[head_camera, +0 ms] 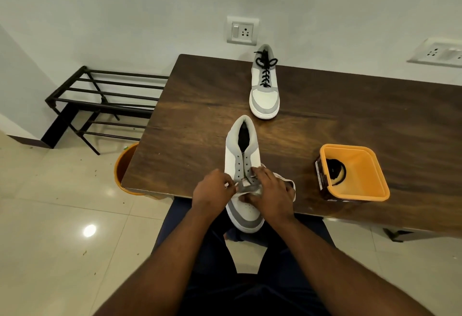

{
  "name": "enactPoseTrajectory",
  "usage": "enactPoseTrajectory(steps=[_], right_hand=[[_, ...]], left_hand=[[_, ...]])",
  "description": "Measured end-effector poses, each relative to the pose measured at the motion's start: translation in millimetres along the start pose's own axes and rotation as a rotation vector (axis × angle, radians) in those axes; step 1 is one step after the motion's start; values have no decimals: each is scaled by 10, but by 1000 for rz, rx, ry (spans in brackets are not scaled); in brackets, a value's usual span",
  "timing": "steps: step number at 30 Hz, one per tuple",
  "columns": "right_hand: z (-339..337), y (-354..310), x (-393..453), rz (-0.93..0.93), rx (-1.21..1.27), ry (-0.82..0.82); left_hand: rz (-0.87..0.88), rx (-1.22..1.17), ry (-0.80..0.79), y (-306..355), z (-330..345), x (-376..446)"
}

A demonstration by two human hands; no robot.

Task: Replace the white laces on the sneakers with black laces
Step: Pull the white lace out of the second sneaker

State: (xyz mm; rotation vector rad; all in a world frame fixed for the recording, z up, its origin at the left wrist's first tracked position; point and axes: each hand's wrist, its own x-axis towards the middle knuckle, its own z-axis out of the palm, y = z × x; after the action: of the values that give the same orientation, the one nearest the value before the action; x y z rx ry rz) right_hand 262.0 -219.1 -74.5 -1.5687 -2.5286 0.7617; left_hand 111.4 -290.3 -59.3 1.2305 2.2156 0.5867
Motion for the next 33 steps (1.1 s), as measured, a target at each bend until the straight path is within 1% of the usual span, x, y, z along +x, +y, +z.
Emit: enactPoseTrajectory(steps=[1,3,5,7,9,11,12,13,14,15,16,17,18,19,20,21,22,23,24,29,31,33], right_hand=[[0,3,-3,-5,4,5],[-4,4,-6,-7,23,13],[-17,-8,-9,-1,23,4],[-30,-22,-17,1,20,3],[-36,-29,-23,-3,16,10],[-39,-27,-26,-8,10,4],[-42,-26,-26,-9,11,0],[-45,-32,-26,-8,13,-1],[-47,-35,-25,-5,16,2],[-50,-41,-23,-4,22,4],[-53,-43,-21,-3,31,3],[-55,-44,-23,-2,37,1],[-53,-43,-24,1,40,-1],[-51,-39,-26,5,36,-2],[-50,-39,-24,6,31,-2],[-50,-37,-25,6,25,-4],[-54,-36,-30,4,23,-1],[-57,-35,-31,0,25,5],[-60,-36,-30,-2,26,9],[-23,-27,-18,-15,38,4],[-12,-3,-21,-14,34,4],[4,32,-47,-42,52,73]], left_hand=[[13,-63,6,-44,8,9],[18,-353,51,-74,-16,-13],[-57,-688,89,-60,-62,-78],[-150,-956,125,-21,-92,-129],[-202,-1211,154,24,-117,-123],[-243,-1529,215,81,-160,-87],[-276,-1655,257,113,-182,-77],[-310,-1692,305,118,-186,-52],[-320,-1608,351,123,-182,-35],[-294,-1398,385,116,-174,-23],[-226,-1103,383,102,-158,-11],[-142,-780,338,82,-135,-4],[-69,-496,243,55,-102,10],[-25,-275,134,44,-74,12],[-4,-117,49,35,-49,14],[1,-17,11,43,-42,4],[-6,25,6,45,-45,-6],[-18,18,18,44,-66,-11],[-47,-39,36,27,-88,-8],[-219,-632,210,-94,-269,-43],[-247,-786,264,-104,-311,-70],[-253,-883,282,-94,-319,-79]])
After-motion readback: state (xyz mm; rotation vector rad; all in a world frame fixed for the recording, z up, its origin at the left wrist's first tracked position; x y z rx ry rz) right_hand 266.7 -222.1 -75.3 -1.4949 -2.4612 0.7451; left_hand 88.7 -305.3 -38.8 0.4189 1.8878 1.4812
